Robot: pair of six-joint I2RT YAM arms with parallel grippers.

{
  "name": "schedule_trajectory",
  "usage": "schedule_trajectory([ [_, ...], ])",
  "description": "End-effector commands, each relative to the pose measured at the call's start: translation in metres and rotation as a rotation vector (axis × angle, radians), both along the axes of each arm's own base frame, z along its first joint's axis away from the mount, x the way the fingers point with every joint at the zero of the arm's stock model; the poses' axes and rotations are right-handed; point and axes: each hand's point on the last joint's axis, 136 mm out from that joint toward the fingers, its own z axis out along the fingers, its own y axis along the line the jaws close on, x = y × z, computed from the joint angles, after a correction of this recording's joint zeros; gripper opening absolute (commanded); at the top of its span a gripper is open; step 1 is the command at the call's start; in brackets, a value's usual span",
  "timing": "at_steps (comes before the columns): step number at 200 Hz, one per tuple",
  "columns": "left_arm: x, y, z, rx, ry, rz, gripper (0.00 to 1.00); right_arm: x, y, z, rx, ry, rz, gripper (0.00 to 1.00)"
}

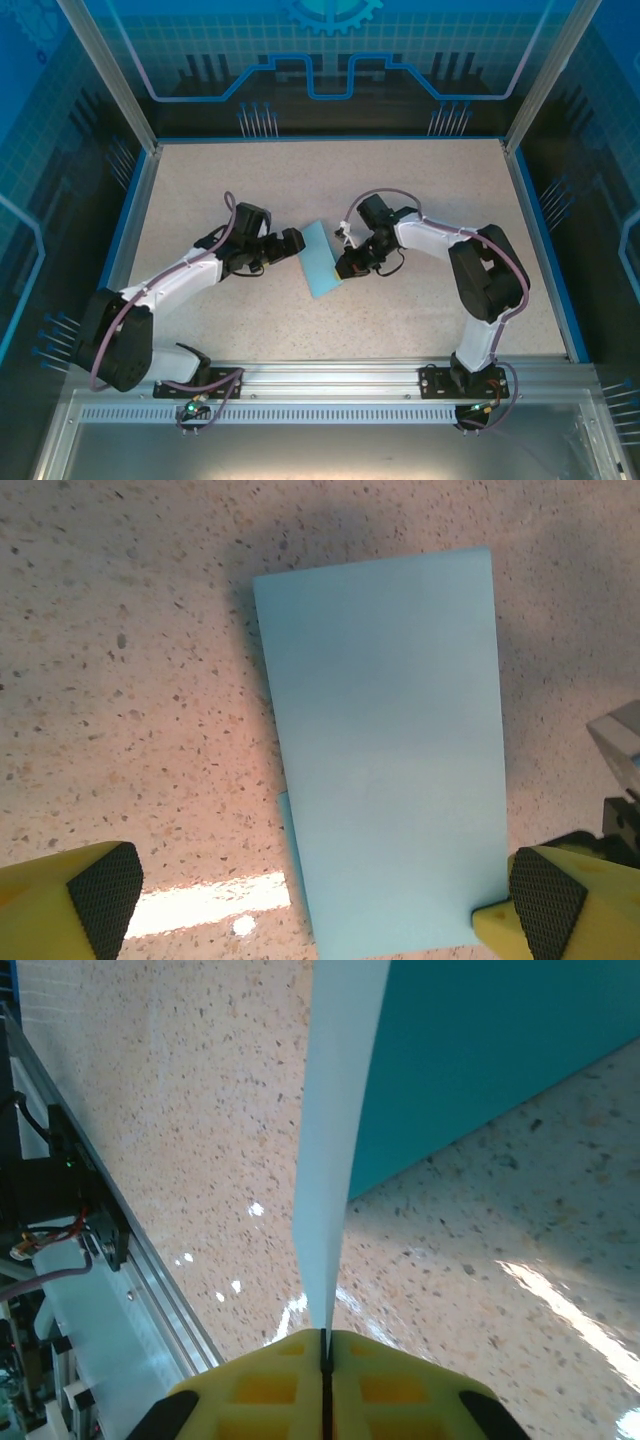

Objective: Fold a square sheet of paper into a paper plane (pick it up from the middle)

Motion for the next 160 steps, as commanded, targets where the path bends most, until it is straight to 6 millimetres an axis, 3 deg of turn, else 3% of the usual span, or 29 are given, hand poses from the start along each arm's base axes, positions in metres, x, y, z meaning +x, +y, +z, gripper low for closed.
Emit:
schedule_trajectory([
  [1,-0.001,-0.009,0.004,-0.050,-0.025,-0.051,0.98,0.010,-0.011,-0.001,-0.041,-0.006,-0.023,0.13],
  [34,0.000,-0.018,0.002,-0.102,-0.026,-0.067,0.98,0.021,-0.009,-0.004,-0.020,-0.033,-0.143,0.36],
  [72,0.001,-0.023,-0.003,-0.132,-0.020,-0.074,0.99,0.021,-0.007,-0.010,0.015,-0.061,-0.320,0.49],
  [100,0.002,-0.026,-0.005,-0.147,-0.017,-0.078,0.98,0.016,-0.010,-0.018,0.057,-0.051,-0.434,0.52],
  [160,0.000,-0.028,-0.010,-0.160,-0.004,-0.086,0.99,0.014,-0.003,-0.026,0.091,-0.029,-0.495,0.50],
])
